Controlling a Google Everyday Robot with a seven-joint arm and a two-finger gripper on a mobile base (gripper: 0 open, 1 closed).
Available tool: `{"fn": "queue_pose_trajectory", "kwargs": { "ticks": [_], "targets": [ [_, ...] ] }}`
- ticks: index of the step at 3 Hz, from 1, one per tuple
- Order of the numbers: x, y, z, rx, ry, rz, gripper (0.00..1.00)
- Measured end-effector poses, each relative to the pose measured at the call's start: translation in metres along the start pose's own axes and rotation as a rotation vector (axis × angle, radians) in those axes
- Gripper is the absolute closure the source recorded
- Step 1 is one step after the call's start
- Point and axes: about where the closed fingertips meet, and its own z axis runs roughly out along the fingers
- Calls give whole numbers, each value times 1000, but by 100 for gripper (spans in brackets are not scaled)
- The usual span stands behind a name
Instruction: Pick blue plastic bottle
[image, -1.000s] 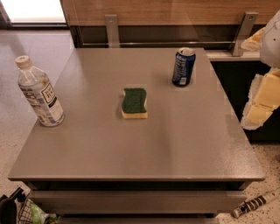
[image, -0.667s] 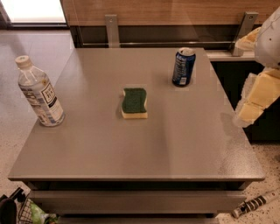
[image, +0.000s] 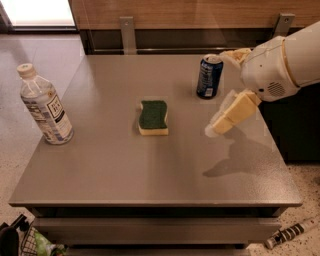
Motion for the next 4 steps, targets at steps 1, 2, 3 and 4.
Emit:
{"fn": "queue_pose_trajectory", "kwargs": {
  "ticks": [1,2,3,4],
  "targets": [
    [-40,0,29,-33,-217,18,0],
    [-83,15,55,-121,-343,51,0],
    [-83,15,55,-121,-343,51,0],
    [-93,28,67,-140,-364,40,0]
  ]
}}
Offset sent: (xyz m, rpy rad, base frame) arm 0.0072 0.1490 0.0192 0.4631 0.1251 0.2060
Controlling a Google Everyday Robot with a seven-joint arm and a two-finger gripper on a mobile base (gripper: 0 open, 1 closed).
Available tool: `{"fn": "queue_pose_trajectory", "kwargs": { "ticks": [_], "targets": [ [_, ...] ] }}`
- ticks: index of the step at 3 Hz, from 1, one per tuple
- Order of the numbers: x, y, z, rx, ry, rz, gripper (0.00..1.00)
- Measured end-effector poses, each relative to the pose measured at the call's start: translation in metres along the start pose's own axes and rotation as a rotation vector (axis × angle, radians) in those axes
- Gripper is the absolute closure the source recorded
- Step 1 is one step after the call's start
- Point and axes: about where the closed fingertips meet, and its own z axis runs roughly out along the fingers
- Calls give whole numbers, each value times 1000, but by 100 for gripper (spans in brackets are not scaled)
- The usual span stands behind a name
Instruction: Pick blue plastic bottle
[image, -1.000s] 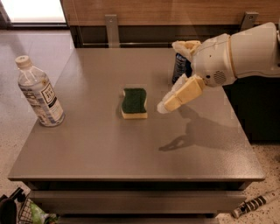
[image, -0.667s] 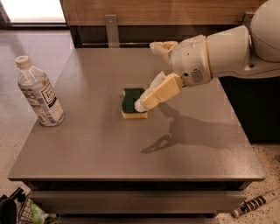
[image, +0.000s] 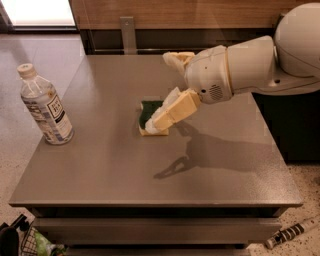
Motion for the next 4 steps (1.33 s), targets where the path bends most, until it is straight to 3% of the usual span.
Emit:
{"fn": "queue_pose_trajectory", "kwargs": {
  "ticks": [1,2,4],
  "targets": [
    [-8,22,45,-43,-55,1,0],
    [-15,29,77,-62,-85,2,0],
    [-30,20,155,-47,-147,79,0]
  ]
}}
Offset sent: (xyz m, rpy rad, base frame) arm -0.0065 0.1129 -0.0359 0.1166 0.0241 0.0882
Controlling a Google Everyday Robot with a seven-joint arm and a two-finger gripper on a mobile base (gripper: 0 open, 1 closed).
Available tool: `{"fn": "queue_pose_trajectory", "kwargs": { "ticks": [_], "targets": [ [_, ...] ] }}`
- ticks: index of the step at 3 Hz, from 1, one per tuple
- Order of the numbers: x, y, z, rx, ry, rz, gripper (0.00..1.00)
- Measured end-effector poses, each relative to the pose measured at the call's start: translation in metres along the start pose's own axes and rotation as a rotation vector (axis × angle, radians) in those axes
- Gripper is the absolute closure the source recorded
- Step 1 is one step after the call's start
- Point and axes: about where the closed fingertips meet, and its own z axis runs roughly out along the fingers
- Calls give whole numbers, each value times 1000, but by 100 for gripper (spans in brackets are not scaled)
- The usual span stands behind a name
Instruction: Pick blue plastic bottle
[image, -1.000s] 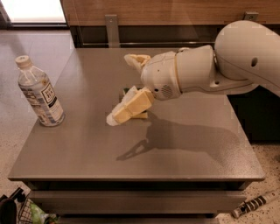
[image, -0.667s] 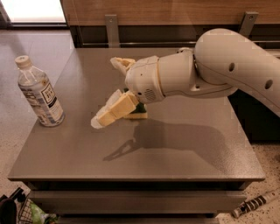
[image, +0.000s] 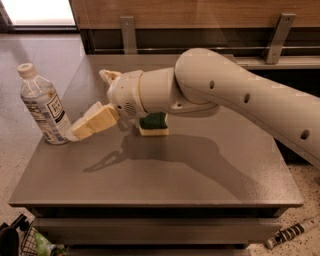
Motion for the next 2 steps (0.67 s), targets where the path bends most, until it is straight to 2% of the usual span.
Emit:
{"fn": "queue_pose_trajectory", "kwargs": {
  "ticks": [1,2],
  "targets": [
    [-3,-1,28,6,-39,41,0],
    [-11,6,54,-17,-79,61,0]
  ]
}}
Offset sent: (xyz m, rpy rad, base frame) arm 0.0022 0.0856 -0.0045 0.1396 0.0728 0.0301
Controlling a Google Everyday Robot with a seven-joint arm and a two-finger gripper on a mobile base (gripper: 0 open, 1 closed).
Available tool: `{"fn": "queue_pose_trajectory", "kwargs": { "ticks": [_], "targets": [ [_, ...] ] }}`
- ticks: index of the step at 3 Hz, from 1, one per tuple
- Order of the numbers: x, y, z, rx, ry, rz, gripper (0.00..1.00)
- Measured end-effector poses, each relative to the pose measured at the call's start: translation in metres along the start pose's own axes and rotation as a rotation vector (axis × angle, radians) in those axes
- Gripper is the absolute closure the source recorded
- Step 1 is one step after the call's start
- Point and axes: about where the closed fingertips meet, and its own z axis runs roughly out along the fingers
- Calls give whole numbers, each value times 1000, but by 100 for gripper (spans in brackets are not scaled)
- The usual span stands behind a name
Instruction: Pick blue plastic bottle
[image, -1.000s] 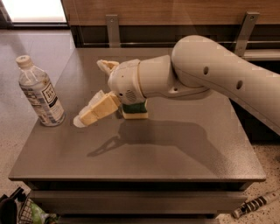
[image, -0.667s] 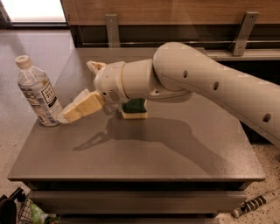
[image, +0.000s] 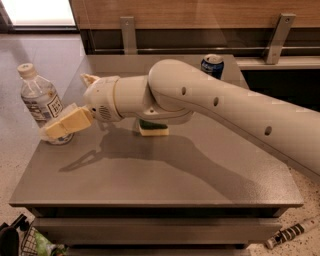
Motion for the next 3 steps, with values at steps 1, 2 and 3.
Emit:
{"fn": "queue_pose_trajectory", "kwargs": {
  "ticks": [1,2,3],
  "targets": [
    [-9,9,24,-45,-49,3,0],
    [-14,14,47,-97,-99,12,3],
    [-15,16,46,-96,-95,8,25]
  ]
}}
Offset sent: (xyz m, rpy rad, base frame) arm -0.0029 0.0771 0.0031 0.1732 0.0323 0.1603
